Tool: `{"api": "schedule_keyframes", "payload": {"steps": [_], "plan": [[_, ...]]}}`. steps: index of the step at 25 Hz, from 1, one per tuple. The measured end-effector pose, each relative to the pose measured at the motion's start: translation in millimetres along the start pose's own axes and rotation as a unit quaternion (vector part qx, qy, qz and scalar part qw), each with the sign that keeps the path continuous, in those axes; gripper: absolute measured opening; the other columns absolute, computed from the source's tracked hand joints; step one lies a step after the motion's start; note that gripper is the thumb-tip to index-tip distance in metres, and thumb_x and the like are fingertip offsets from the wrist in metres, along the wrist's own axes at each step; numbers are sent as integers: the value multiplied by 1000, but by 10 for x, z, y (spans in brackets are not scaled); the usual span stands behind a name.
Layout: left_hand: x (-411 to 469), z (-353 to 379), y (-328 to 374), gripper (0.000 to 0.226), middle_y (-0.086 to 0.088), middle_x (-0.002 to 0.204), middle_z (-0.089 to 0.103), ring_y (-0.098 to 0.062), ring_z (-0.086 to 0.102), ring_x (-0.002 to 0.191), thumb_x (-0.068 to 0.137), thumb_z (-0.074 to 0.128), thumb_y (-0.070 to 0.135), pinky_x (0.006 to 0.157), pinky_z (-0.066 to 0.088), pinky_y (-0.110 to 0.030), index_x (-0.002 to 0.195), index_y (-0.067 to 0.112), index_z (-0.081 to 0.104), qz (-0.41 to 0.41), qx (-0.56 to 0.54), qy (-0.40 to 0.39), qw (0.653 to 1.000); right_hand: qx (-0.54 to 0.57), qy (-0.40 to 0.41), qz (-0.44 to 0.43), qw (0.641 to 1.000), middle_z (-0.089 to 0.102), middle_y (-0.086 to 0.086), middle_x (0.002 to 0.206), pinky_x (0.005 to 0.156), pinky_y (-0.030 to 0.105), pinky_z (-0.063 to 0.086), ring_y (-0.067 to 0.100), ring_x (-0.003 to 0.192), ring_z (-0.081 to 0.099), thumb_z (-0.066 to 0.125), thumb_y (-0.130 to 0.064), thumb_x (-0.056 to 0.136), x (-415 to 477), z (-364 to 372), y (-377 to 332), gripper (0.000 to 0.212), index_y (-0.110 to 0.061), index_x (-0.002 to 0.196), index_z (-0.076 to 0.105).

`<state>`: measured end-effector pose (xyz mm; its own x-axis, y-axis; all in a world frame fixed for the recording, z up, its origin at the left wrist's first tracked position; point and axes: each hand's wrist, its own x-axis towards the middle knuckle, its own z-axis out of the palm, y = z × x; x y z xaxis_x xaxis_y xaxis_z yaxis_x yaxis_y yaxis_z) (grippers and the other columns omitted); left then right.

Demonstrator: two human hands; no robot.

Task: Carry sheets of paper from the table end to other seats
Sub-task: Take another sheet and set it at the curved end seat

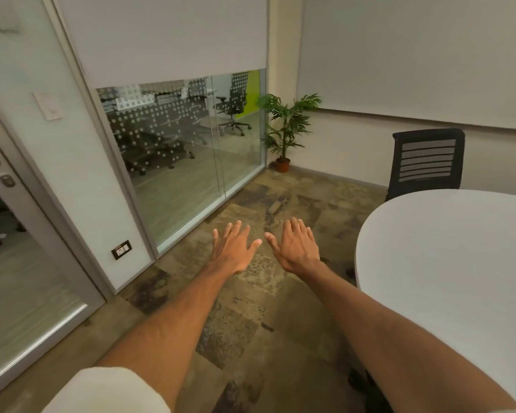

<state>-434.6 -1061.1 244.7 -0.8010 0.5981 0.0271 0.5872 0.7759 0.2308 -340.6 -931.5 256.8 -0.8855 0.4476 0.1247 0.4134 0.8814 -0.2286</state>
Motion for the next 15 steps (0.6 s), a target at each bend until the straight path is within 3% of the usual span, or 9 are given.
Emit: {"api": "schedule_keyframes", "payload": {"steps": [7, 15], "plan": [[1292, 259, -51, 65, -5, 162, 10, -24, 5, 150, 96, 25, 56, 119, -3, -52, 151, 21, 21, 66, -5, -33, 997, 10, -7, 82, 997, 17, 15, 159, 122, 44, 10, 29, 149, 9, 21, -59, 96, 1054, 378, 241, 76, -4, 148, 23], [2594, 432, 666, 63, -6, 161, 13, -23, 7, 150, 97, 27, 54, 119, -2, -53, 150, 20, 23, 184, -5, -64, 981, 8, 1, 218, 976, 8, 13, 162, 122, 43, 5, 28, 150, 2, 14, -62, 95, 1836, 375, 1034, 79, -7, 152, 12]]}}
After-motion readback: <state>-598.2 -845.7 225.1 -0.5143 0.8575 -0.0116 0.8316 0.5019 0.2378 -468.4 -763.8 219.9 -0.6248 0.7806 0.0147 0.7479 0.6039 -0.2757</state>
